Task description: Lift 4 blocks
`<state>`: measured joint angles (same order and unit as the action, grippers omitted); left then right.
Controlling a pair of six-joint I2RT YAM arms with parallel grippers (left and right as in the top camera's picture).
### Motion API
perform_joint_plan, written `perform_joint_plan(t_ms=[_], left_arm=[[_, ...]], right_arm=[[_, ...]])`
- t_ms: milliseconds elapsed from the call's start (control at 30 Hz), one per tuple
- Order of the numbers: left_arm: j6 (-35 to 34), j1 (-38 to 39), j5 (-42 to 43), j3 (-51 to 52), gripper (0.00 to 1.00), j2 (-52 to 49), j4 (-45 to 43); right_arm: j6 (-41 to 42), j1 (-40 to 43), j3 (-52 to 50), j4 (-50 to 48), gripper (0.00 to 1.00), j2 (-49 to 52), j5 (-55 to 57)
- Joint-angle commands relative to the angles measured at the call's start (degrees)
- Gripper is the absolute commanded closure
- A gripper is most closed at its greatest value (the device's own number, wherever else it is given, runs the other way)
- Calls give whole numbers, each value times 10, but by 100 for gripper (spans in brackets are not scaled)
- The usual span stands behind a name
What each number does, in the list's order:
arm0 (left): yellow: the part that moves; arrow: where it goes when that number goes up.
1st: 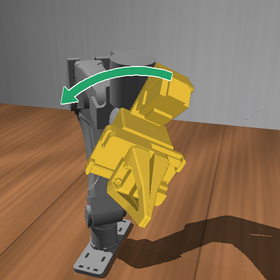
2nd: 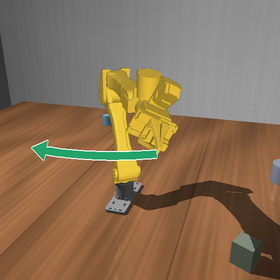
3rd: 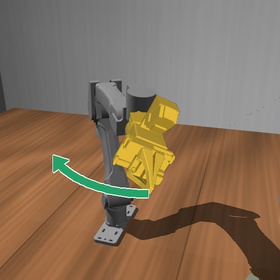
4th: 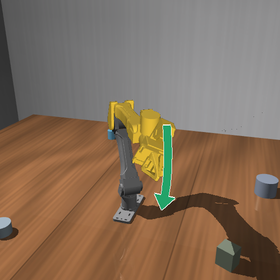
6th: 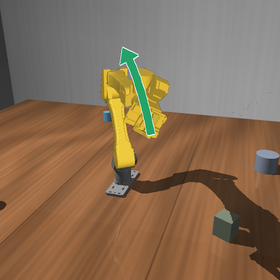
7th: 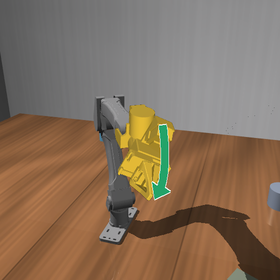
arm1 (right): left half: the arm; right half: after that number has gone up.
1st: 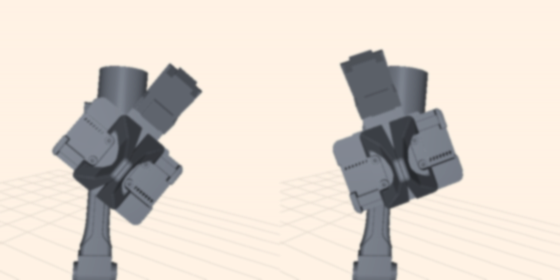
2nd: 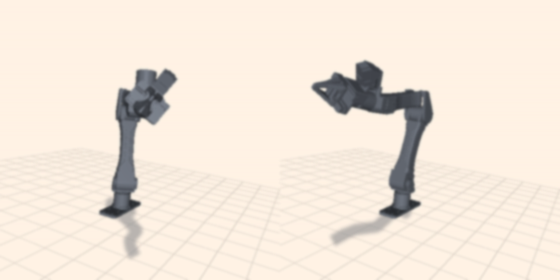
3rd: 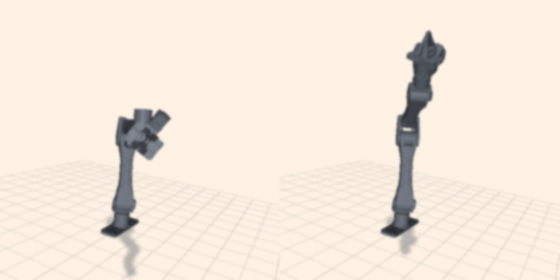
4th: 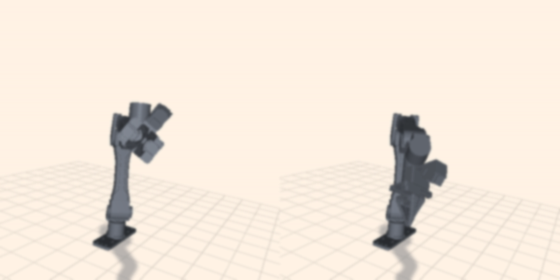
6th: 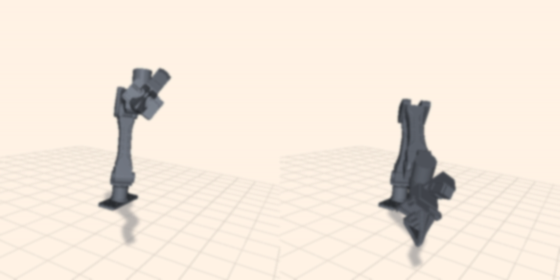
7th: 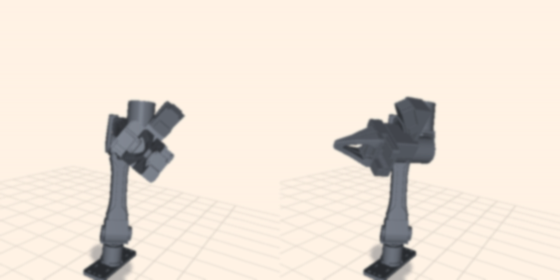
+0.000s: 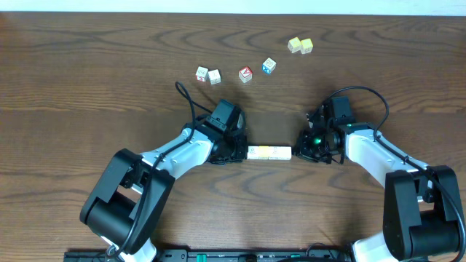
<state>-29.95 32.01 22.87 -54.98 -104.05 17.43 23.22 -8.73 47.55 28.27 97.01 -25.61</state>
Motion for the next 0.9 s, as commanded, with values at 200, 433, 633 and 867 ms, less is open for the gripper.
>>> perform_joint_plan(t_ms=[200,433,633,867], left_arm=[[19,2,-92,-4,89,-6,21],[19,-5,-179,-18,86,40,88],[18,-38,-210,-27,41,147,153],[18,-99,-210,-27,26,302,209]], right_arm=[[-16,-11,26,50,91,1,79],[-19,-7,92,162,75,1,179],[-27,0,186,285,66,-2,192],[-34,-12,240,385,57,-73,192]])
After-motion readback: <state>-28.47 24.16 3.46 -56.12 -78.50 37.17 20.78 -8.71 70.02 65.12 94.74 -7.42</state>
